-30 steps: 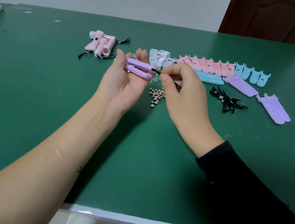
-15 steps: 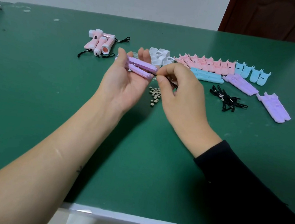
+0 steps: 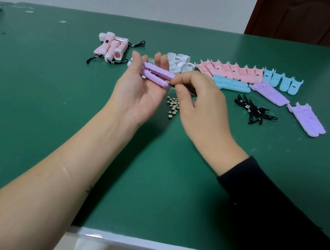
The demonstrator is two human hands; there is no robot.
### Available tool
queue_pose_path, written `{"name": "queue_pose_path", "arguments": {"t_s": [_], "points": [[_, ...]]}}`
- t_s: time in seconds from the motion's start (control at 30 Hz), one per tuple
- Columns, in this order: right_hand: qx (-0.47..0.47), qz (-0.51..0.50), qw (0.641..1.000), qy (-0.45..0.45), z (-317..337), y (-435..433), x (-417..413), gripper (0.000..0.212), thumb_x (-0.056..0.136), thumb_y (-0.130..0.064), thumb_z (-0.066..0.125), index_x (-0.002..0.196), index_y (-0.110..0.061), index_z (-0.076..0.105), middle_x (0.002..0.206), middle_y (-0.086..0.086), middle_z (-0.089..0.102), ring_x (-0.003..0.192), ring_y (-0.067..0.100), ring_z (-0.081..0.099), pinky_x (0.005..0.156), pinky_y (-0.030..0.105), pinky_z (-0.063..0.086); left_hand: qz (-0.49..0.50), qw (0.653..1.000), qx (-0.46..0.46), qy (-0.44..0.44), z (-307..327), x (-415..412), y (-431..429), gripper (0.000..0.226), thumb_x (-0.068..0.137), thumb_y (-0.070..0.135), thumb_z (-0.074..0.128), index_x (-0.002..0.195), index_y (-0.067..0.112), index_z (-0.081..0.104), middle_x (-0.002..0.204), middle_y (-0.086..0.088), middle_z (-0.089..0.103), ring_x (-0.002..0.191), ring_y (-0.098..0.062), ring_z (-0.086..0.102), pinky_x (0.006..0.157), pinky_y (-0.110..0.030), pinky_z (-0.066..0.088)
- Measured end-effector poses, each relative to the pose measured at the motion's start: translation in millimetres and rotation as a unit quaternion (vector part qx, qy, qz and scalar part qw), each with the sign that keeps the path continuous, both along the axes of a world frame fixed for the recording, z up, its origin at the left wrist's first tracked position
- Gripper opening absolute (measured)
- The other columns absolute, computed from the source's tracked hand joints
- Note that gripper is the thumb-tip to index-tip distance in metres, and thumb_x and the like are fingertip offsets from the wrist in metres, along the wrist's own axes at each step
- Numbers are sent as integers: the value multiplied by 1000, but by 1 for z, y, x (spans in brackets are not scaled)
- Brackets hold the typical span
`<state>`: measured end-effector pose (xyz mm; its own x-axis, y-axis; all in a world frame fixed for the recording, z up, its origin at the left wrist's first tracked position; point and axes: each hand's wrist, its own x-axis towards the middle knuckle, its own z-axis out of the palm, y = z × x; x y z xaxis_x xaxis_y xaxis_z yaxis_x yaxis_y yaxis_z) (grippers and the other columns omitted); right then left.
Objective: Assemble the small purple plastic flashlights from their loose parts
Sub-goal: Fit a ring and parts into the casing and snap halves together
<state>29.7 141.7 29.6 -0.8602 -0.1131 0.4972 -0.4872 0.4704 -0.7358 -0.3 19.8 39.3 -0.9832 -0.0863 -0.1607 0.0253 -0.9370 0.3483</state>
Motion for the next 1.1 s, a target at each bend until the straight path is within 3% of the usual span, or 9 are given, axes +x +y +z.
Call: {"name": "queue_pose_path", "arguments": {"t_s": [0.17, 0.33, 0.47, 0.6, 0.73, 0.83, 0.93, 1.0, 1.1], "points": [[-2, 7, 1000, -26, 1, 0, 1, 16, 95, -9, 51, 99, -18, 64, 98, -1, 65, 86, 14, 57, 78, 24, 43, 4, 1000, 4, -1, 0, 0, 0, 23, 102, 30, 45, 101, 7, 47, 90, -16, 58, 74, -24, 61, 73, -37, 52], [3, 17, 999, -27, 1, 0, 1, 16, 95, -7, 49, 99, -17, 62, 95, -1, 63, 83, 13, 54, 71, 21, 38, 9, 1000, 4, -1, 0, 0, -1, 22, 103, 28, 45, 100, 6, 47, 90, -16, 58, 74, -24, 61, 74, -37, 51], [2, 28, 999, -41, 0, 0, 2, 17, 95, -7, 47, 97, -20, 58, 90, -3, 63, 85, 13, 57, 74, 22, 42, 9, 1000, 0, 0, -1, -1, -2, 22, 103, 29, 45, 100, 7, 47, 89, -15, 58, 72, -23, 61, 72, -37, 51], [-19, 48, 994, -101, 2, -1, 0, 20, 95, -6, 42, 91, -24, 50, 79, -15, 53, 66, -5, 51, 58, 8, 37, 6, 1000, 2, -3, -1, -1, -1, 22, 103, 29, 45, 100, 7, 48, 86, -15, 60, 70, -23, 62, 82, -38, 51], [-129, 52, 958, -252, 6, -2, -4, 20, 93, -13, 46, 78, -26, 50, 65, -11, 44, 44, -2, 38, 44, 14, 31, 1, 1000, -7, 1, -1, 0, 2, 22, 103, 30, 45, 99, 9, 48, 82, -13, 61, 70, -22, 63, 105, -43, 42], [-253, 91, 901, -342, 7, 1, -6, 21, 96, -31, 49, 77, -21, 47, 56, -9, 37, 43, 6, 25, 44, 21, 20, 1, 1000, -9, 14, 0, 0, 2, 21, 103, 30, 45, 99, 9, 49, 82, -12, 63, 69, -21, 63, 89, -41, 51], [-288, 111, 865, -395, 6, 3, -7, 28, 96, -42, 51, 78, -21, 46, 52, -9, 29, 45, 8, 17, 41, 21, 13, -4, 1000, -17, 22, 0, 0, 2, 21, 103, 30, 45, 98, 11, 50, 81, -10, 65, 67, -20, 64, 78, -43, 52], [-283, 108, 872, -384, 4, 3, -7, 27, 93, -42, 57, 77, -21, 49, 50, -11, 28, 43, 7, 18, 39, 20, 13, -7, 1000, -17, 24, 0, -1, 2, 22, 103, 31, 44, 97, 11, 50, 79, -9, 66, 67, -20, 65, 89, -43, 51], [-256, 77, 906, -328, 1, 1, -5, 24, 86, -40, 67, 96, -19, 62, 48, -16, 38, 37, 2, 29, 36, 15, 21, -11, 1000, -3, 28, 0, -1, 2, 23, 103, 30, 44, 95, 9, 50, 75, -10, 66, 67, -21, 65, 107, -43, 40]]}}
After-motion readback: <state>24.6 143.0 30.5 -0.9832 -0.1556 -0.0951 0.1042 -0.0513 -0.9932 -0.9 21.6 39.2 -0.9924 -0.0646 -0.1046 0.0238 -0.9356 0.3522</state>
